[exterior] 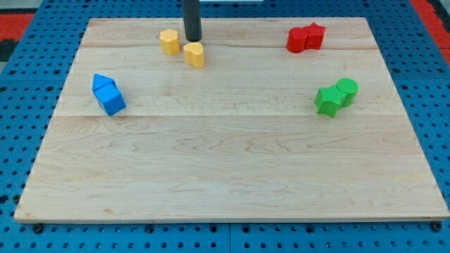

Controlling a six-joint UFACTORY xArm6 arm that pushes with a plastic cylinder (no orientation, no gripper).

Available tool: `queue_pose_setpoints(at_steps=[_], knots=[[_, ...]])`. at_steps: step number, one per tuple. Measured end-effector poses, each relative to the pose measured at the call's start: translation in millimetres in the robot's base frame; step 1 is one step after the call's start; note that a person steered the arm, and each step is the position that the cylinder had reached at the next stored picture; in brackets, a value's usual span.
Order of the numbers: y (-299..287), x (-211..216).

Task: Separate the blue blocks

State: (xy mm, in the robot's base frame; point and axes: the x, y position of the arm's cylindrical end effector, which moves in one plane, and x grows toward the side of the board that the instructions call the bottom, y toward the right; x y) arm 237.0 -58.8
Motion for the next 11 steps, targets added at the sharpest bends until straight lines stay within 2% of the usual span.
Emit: queue_pose_setpoints(at_steps=[1,2,4,5,6,8,9,11], knots=[[-54,-13],[-161,-4],[-246,70],[-245,94],[-235,147],[-210,154],[-131,145],[-119,179]])
